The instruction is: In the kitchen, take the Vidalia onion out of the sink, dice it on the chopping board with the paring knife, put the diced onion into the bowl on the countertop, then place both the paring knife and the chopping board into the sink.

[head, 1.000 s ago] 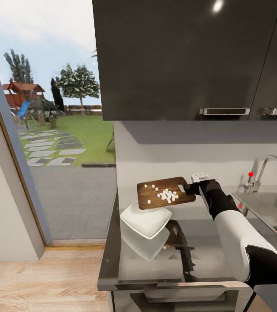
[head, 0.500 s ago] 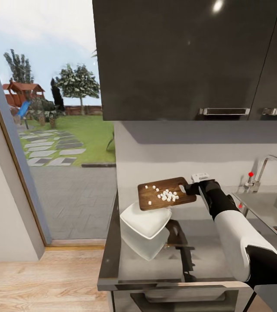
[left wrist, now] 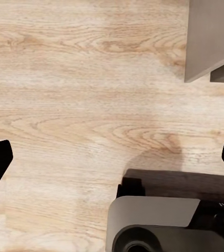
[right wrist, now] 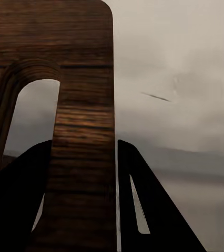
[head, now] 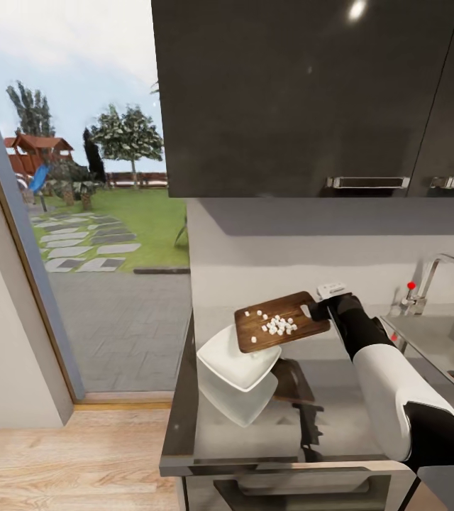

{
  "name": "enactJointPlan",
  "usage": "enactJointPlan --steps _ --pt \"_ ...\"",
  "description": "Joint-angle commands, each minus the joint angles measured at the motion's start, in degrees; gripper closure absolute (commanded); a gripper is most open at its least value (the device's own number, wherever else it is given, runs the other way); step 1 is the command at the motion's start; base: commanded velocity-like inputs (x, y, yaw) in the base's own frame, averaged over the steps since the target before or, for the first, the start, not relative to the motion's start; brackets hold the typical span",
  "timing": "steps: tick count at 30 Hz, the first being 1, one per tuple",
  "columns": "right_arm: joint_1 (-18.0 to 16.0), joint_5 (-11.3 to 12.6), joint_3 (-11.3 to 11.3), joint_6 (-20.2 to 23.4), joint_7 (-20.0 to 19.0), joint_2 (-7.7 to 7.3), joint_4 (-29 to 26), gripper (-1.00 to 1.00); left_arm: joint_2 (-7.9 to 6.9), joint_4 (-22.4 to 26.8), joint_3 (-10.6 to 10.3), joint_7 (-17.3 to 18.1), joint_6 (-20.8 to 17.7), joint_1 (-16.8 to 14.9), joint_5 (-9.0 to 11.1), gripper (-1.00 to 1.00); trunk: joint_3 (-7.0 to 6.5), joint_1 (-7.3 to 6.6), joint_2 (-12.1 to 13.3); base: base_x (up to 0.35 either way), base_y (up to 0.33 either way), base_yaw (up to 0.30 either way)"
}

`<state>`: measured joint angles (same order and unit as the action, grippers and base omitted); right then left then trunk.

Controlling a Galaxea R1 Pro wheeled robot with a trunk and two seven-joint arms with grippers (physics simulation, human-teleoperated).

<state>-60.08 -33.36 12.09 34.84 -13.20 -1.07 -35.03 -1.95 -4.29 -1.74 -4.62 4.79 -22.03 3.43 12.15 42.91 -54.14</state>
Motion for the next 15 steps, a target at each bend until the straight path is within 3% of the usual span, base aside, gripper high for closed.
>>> enactJointPlan --steps 1,15 --pt "0.0 -0.5 0.2 0.3 -0.5 -0.01 -0.1 1.0 0.02 -0.3 -0.2 0.0 0.4 -0.1 0.3 -1.0 0.08 0.01 -0.1 0.0 0.0 0.0" --pt "0.0 -0.6 0.3 1.6 -0.6 0.08 -2.0 1.0 0.04 -0.3 -0.2 0.1 0.5 -0.1 0.4 -1.0 0.08 0.01 -0.1 0.0 0.0 0.0"
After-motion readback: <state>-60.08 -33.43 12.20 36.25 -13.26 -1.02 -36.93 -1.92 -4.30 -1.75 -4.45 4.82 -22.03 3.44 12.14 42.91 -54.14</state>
